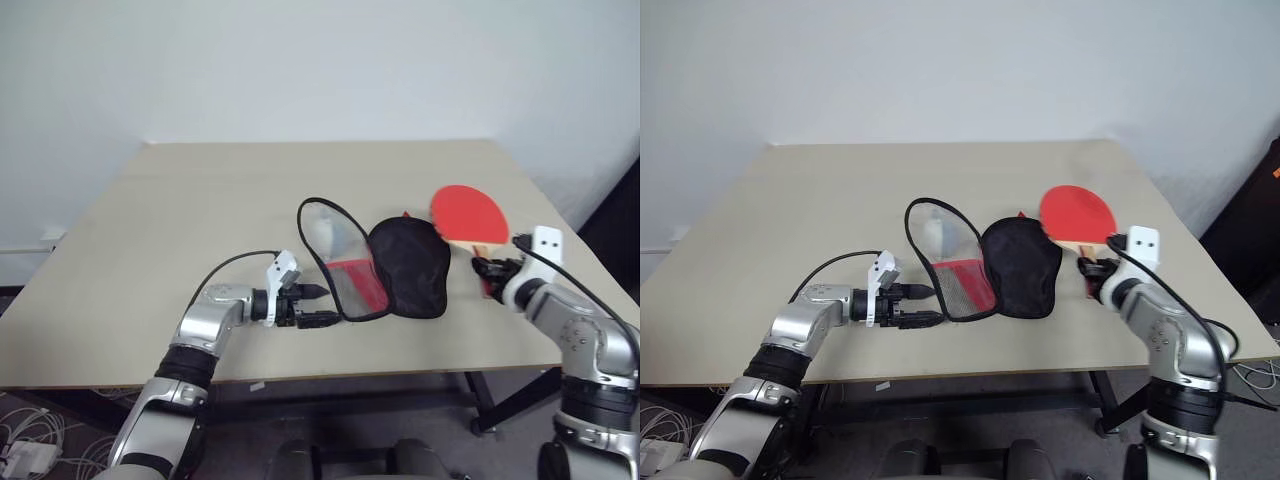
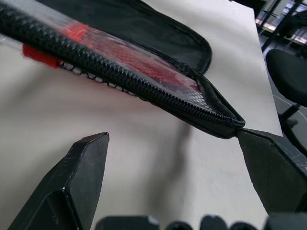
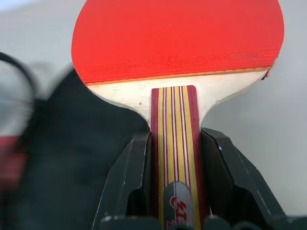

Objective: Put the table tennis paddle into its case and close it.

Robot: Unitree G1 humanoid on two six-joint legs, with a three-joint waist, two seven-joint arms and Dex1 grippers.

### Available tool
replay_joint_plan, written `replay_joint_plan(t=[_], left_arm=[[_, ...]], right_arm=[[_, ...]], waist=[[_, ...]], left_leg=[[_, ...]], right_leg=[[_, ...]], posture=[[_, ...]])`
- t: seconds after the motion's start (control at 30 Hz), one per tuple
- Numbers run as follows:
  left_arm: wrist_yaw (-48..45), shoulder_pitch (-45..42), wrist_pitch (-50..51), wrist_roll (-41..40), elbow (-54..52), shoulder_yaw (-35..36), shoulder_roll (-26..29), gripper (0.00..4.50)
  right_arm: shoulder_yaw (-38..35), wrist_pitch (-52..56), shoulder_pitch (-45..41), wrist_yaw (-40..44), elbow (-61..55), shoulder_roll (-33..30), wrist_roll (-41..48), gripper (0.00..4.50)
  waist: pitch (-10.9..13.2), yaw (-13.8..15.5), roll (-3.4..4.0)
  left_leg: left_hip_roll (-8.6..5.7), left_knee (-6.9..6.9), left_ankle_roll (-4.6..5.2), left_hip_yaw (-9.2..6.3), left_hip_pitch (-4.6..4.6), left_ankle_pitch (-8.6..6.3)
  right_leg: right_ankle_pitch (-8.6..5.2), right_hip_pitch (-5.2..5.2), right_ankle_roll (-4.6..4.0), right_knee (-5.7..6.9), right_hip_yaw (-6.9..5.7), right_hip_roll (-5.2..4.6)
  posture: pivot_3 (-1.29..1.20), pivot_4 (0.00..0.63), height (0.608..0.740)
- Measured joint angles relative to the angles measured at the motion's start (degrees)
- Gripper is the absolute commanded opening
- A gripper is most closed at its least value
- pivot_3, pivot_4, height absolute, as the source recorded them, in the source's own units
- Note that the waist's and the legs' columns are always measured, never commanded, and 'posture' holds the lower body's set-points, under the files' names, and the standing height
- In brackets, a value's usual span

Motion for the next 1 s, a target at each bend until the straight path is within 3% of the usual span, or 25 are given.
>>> replay_joint_plan(t=[0.27, 0.6, 1.0], left_arm=[[-1.1, -0.8, -1.2, 1.2, 3.0, -0.5, -1.5, 4.50], [-1.2, -1.7, -2.1, 1.5, 4.1, -0.5, -2.0, 4.50], [-1.2, -1.7, -2.3, 1.6, 4.1, -0.5, -2.0, 4.50]], right_arm=[[6.1, -1.2, -1.7, -6.2, 1.8, 7.5, -3.4, 1.14], [10.5, -7.5, 2.1, -7.1, 8.0, 9.4, -8.3, 1.14], [10.6, -11.8, -0.5, -7.1, 14.1, 9.8, -9.8, 1.14]], waist=[[0.0, 0.0, -0.01], [0.0, -0.2, -0.04], [0.0, -0.2, -0.07]], left_leg=[[0.00, 0.03, 0.01, -0.04, -0.11, 0.00], [0.00, 0.00, 0.01, -0.10, -0.09, 0.00], [0.00, -0.01, 0.00, -0.11, -0.03, 0.00]], right_leg=[[0.00, -0.02, 0.00, -0.02, -0.09, -0.03], [0.00, -0.02, 0.00, -0.02, -0.12, -0.02], [0.00, 0.03, 0.00, -0.03, -0.13, -0.02]], posture=[[0.00, 0.000, 0.728], [0.00, 0.000, 0.728], [0.00, 0.000, 0.728]])
